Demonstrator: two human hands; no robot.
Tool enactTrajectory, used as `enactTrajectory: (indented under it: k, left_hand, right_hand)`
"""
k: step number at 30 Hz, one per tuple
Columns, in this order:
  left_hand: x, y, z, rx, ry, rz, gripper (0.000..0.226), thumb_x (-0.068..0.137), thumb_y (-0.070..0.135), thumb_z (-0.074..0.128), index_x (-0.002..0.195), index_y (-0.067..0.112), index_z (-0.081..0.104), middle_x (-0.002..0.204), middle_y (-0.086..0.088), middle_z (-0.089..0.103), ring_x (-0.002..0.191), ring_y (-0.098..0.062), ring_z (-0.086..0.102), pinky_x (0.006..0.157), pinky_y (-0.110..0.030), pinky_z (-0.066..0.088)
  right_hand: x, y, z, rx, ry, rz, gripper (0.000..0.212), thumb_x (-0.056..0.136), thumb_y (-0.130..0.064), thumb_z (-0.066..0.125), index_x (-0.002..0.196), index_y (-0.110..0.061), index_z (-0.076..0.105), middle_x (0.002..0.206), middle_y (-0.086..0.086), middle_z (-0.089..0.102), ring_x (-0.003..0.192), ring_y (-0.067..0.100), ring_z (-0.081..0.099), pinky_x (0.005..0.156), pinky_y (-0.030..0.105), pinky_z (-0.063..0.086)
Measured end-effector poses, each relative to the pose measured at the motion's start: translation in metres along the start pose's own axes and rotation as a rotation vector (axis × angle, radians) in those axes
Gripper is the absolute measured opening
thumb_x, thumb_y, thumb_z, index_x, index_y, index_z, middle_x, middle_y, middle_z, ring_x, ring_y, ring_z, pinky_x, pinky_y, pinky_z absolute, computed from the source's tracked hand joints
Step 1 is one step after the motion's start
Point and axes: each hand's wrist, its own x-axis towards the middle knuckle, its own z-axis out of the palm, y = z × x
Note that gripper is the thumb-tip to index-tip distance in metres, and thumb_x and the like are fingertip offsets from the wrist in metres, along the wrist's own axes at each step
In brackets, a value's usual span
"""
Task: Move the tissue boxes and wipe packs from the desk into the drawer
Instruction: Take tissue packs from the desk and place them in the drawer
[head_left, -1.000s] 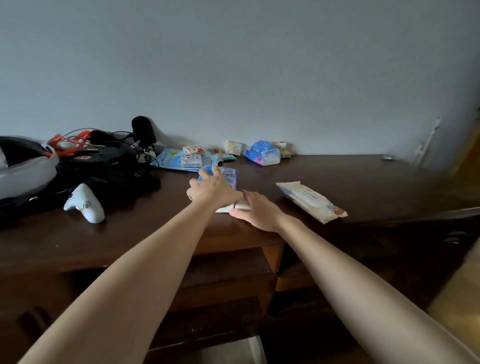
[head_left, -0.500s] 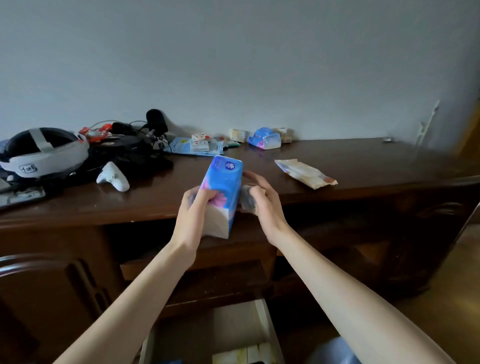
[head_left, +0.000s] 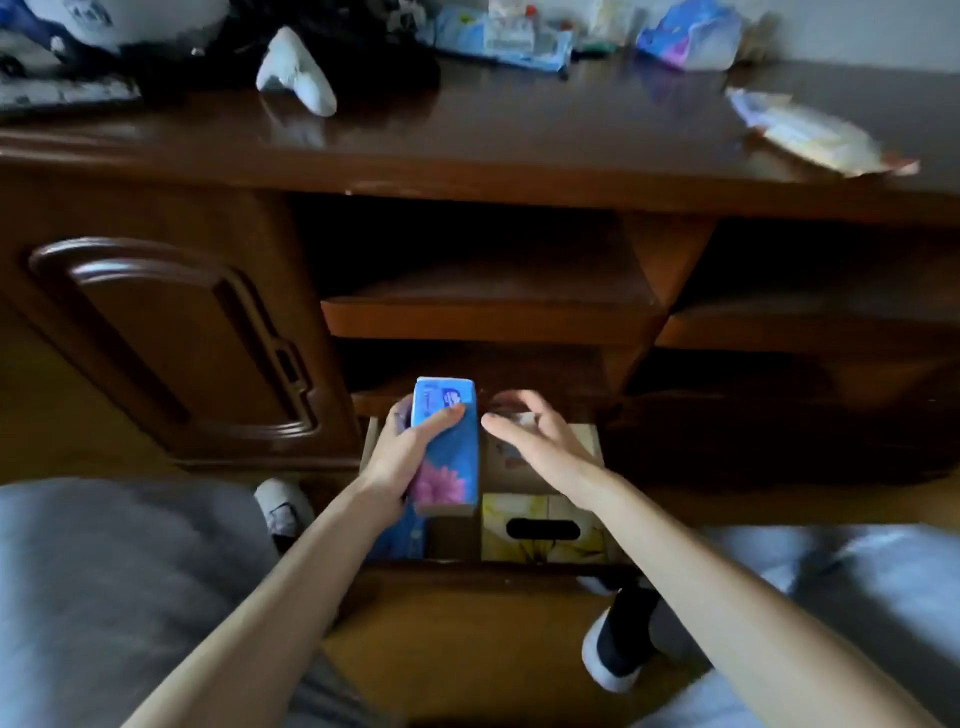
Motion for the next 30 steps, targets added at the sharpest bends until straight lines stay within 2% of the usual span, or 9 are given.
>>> enactTrajectory:
  k: [3, 6, 10, 14, 18, 22, 24, 26, 30]
  left_hand:
    - [0.024, -0.003, -0.034, -0.03, 0.223, 0.133, 0.049, 0.078, 0.017, 0.085, 0.118, 0.017, 0.056, 0.114, -0.017, 0.07, 0.094, -0.029, 0.073, 0.087, -0.055, 0.059]
    - [0.035, -0.006, -0.063, -0.052, 0.362, 0.141, 0.06, 0.079, 0.019, 0.085, 0.128, 0.02, 0.05, 0.118, -0.01, 0.069, 0.102, -0.027, 0.071, 0.091, -0.053, 0.057]
    - [0.036, -0.031, -0.079, -0.017, 0.406, 0.057, 0.064, 0.078, 0.028, 0.085, 0.131, 0.023, 0.05, 0.114, -0.007, 0.071, 0.089, -0.018, 0.075, 0.069, -0.035, 0.063]
    - [0.042, -0.058, -0.079, -0.22, 0.253, -0.161, 0.063, 0.081, 0.035, 0.08, 0.135, 0.016, 0.053, 0.117, -0.013, 0.073, 0.097, -0.028, 0.074, 0.072, -0.04, 0.06]
    - [0.055, -0.08, -0.064, -0.41, 0.034, -0.385, 0.052, 0.091, 0.044, 0.063, 0.132, 0.012, 0.059, 0.125, -0.016, 0.07, 0.111, -0.034, 0.069, 0.089, -0.049, 0.057]
    - [0.072, -0.101, -0.044, -0.219, 0.131, -0.418, 0.041, 0.097, 0.051, 0.055, 0.115, 0.015, 0.063, 0.116, -0.012, 0.072, 0.103, -0.03, 0.071, 0.085, -0.046, 0.058]
    - [0.074, -0.109, -0.038, -0.009, 0.127, -0.348, 0.058, 0.086, 0.066, 0.062, 0.123, 0.021, 0.058, 0.121, -0.007, 0.067, 0.108, -0.023, 0.067, 0.09, -0.042, 0.055]
    - [0.072, -0.113, -0.035, 0.162, 0.126, -0.209, 0.069, 0.076, 0.067, 0.073, 0.128, 0.027, 0.052, 0.115, -0.001, 0.066, 0.1, -0.014, 0.068, 0.077, -0.028, 0.055]
    - [0.08, -0.112, -0.036, 0.178, 0.232, -0.152, 0.045, 0.079, 0.05, 0.077, 0.11, 0.022, 0.062, 0.101, -0.005, 0.074, 0.084, -0.014, 0.074, 0.072, -0.031, 0.06]
  right_hand:
    - [0.027, 0.045, 0.012, -0.037, -0.041, 0.234, 0.052, 0.099, -0.053, 0.059, 0.138, -0.019, 0.056, 0.132, 0.002, 0.061, 0.119, 0.025, 0.061, 0.09, 0.033, 0.054]
    - [0.043, 0.088, 0.022, 0.021, -0.104, 0.434, 0.033, 0.104, -0.052, 0.045, 0.123, -0.031, 0.06, 0.13, 0.007, 0.059, 0.109, 0.028, 0.06, 0.089, 0.04, 0.055]
    - [0.061, 0.119, 0.042, -0.091, -0.233, 0.461, 0.025, 0.096, -0.041, 0.065, 0.116, -0.027, 0.059, 0.112, 0.003, 0.062, 0.094, 0.018, 0.064, 0.069, 0.027, 0.052]
    - [0.076, 0.122, 0.053, 0.038, -0.248, 0.457, 0.034, 0.092, -0.049, 0.067, 0.118, -0.028, 0.062, 0.123, 0.009, 0.064, 0.105, 0.022, 0.063, 0.083, 0.035, 0.05]
    - [0.081, 0.115, 0.049, 0.139, -0.35, 0.495, 0.073, 0.068, -0.081, 0.073, 0.127, -0.039, 0.066, 0.126, -0.002, 0.072, 0.116, 0.018, 0.067, 0.105, 0.042, 0.047]
    - [0.076, 0.126, 0.031, 0.067, -0.173, 0.436, 0.073, 0.058, -0.069, 0.089, 0.121, -0.044, 0.063, 0.114, -0.004, 0.074, 0.088, 0.008, 0.076, 0.076, 0.035, 0.062]
    - [0.073, 0.133, 0.021, 0.054, -0.155, 0.39, 0.075, 0.063, -0.059, 0.089, 0.131, -0.049, 0.06, 0.121, -0.003, 0.071, 0.097, 0.013, 0.075, 0.08, 0.035, 0.063]
    - [0.071, 0.132, 0.014, -0.031, -0.207, 0.328, 0.068, 0.067, -0.06, 0.085, 0.131, -0.055, 0.061, 0.133, -0.004, 0.065, 0.109, 0.013, 0.069, 0.088, 0.034, 0.061]
    - [0.071, 0.124, 0.012, -0.15, -0.312, 0.283, 0.056, 0.07, -0.072, 0.08, 0.122, -0.062, 0.062, 0.13, -0.005, 0.063, 0.111, 0.013, 0.067, 0.083, 0.031, 0.061]
